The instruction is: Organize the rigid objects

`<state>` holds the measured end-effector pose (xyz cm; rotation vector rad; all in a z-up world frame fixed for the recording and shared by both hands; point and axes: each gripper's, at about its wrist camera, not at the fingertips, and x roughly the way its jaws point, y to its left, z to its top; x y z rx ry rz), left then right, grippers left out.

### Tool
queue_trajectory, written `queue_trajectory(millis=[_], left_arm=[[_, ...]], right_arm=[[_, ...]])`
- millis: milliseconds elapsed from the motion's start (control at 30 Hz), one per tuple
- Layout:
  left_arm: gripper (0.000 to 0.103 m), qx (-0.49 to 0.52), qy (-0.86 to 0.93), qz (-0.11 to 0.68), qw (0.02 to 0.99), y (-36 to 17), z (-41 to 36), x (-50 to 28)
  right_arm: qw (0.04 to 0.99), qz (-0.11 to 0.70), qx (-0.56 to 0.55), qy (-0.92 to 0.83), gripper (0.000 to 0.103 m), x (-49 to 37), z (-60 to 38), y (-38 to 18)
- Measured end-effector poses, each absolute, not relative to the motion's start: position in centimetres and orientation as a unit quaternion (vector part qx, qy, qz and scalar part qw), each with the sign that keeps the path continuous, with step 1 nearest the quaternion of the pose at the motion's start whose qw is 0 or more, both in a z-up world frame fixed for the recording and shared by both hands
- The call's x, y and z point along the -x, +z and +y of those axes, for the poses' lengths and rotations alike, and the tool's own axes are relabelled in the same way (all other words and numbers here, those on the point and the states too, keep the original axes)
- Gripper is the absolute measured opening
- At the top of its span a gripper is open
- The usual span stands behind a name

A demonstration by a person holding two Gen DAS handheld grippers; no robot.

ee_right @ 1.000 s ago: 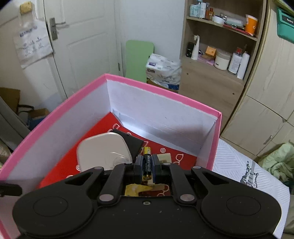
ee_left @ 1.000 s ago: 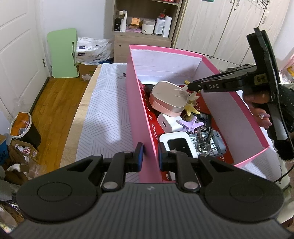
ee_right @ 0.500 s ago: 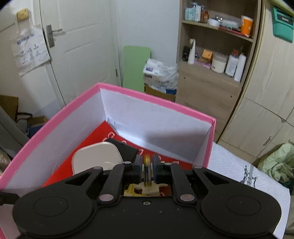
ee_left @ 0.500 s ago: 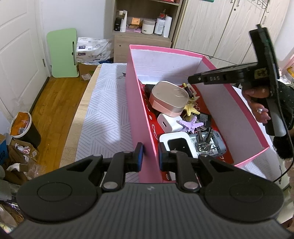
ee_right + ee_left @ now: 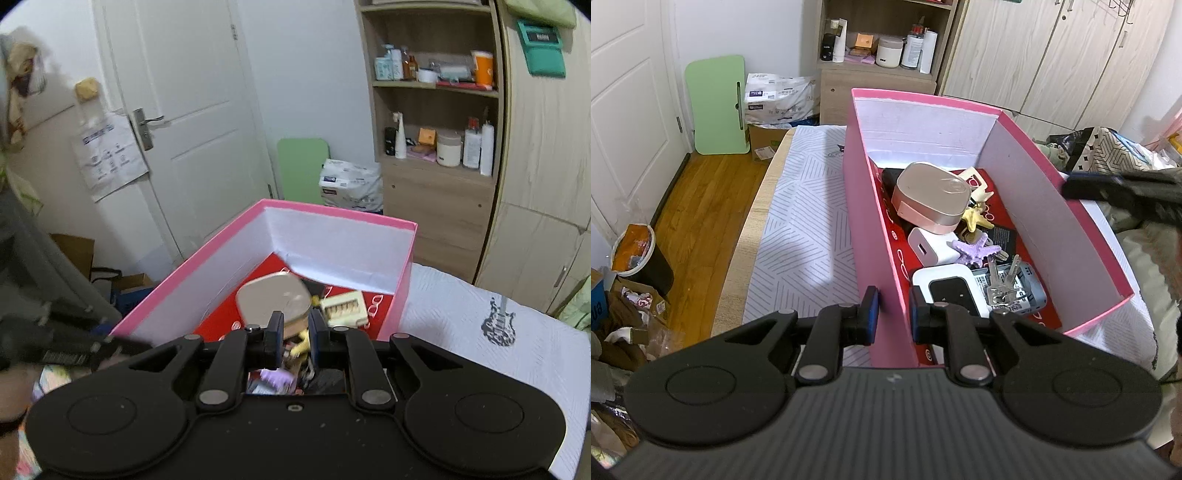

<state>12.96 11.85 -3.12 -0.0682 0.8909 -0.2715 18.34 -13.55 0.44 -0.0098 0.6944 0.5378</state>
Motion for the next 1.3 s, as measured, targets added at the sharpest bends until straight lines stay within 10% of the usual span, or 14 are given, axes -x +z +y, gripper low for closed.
queue_trajectory(millis=[1033,1300], left_arm=[[0.015,-0.019,-0.066,0.362,0.93,3.5,10.9,-4.9],[0.034,-0.024,-0.075,0.356,0.931,5.5,8.8,-1.9]], right_arm=[[0.931,0.251,-0.009,0.265,0.051,-8.2,-14.0,3.6],[0.934,0.233,-0.022,0.271,0.054,-6.1,-15.2,5.0]])
